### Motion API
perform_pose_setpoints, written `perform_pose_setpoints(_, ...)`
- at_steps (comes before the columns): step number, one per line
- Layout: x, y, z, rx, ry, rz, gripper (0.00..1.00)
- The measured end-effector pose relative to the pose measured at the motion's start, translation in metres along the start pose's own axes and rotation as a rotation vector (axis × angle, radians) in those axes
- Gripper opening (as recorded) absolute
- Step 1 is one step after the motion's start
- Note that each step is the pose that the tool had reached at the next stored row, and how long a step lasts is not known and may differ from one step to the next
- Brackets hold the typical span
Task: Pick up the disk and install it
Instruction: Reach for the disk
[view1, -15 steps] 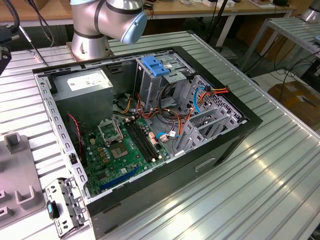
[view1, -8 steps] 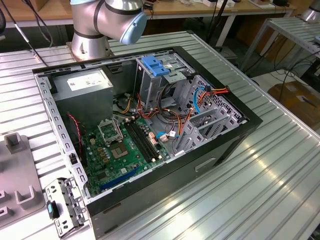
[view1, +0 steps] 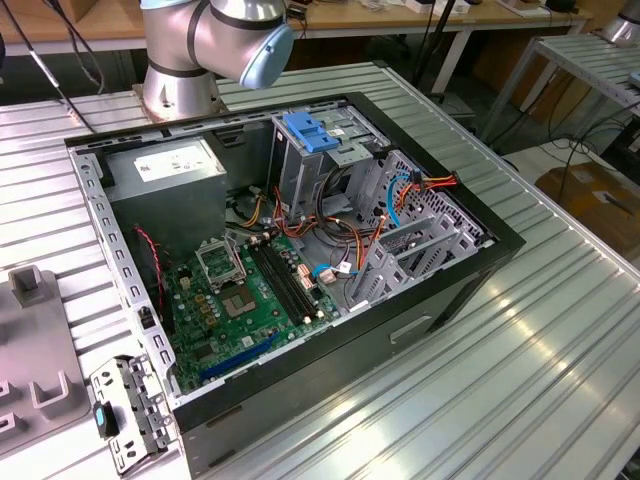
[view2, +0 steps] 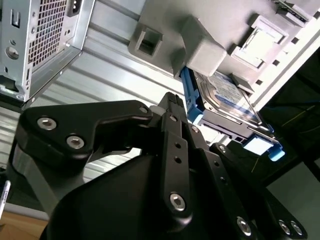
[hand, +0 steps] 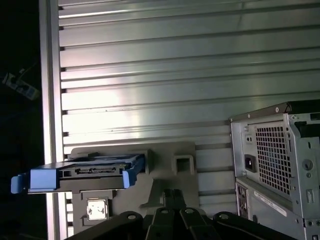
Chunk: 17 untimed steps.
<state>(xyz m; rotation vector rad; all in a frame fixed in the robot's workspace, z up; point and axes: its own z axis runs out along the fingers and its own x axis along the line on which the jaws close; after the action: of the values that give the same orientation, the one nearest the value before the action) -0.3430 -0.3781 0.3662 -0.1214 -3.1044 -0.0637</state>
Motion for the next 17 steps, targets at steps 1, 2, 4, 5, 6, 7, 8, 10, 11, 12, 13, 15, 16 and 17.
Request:
perform_pose_setpoints(1, 0.0003, 0.0, 0.0, 0.0001, 0.0003, 0.0, 0.11)
perform_pose_setpoints(2, 0.0005, 0.0, 0.0, 0.0, 0.0003, 0.0, 0.11)
perform_pose_setpoints(4, 0.0016, -0.0001, 0.0001, 0.0, 0.0002, 0.0, 0.11)
perform_pose_setpoints(5, 0.0027, -0.0002, 0.0002, -0.0001, 0.0003, 0.0, 0.11)
perform_pose_setpoints(6, 0.0038, -0.0003, 0.0002, -0.0001, 0.0002, 0.0, 0.11)
perform_pose_setpoints(7, 0.0059, -0.0004, 0.0003, -0.0001, 0.0002, 0.0, 0.11)
perform_pose_setpoints(8, 0.009, -0.0007, 0.0004, -0.0001, 0.0005, 0.0, 0.11)
perform_pose_setpoints(10, 0.0151, -0.0012, 0.0006, 0.0, 0.0008, 0.0, 0.11)
perform_pose_setpoints(11, 0.0284, -0.0022, 0.001, 0.0, 0.0013, 0.0, 0.11)
perform_pose_setpoints(12, 0.036, -0.0028, 0.0012, 0.0001, 0.0014, 0.0, 0.11)
perform_pose_setpoints(13, 0.0401, -0.0031, 0.0014, 0.0, 0.0013, 0.0, 0.11)
perform_pose_setpoints(15, 0.05, -0.004, 0.0018, 0.0, 0.0013, 0.0, 0.11)
perform_pose_setpoints(16, 0.0575, -0.0045, 0.0021, 0.0, 0.0014, 0.0, 0.11)
perform_pose_setpoints(17, 0.063, -0.0049, 0.0023, 0.0, 0.0015, 0.0, 0.11)
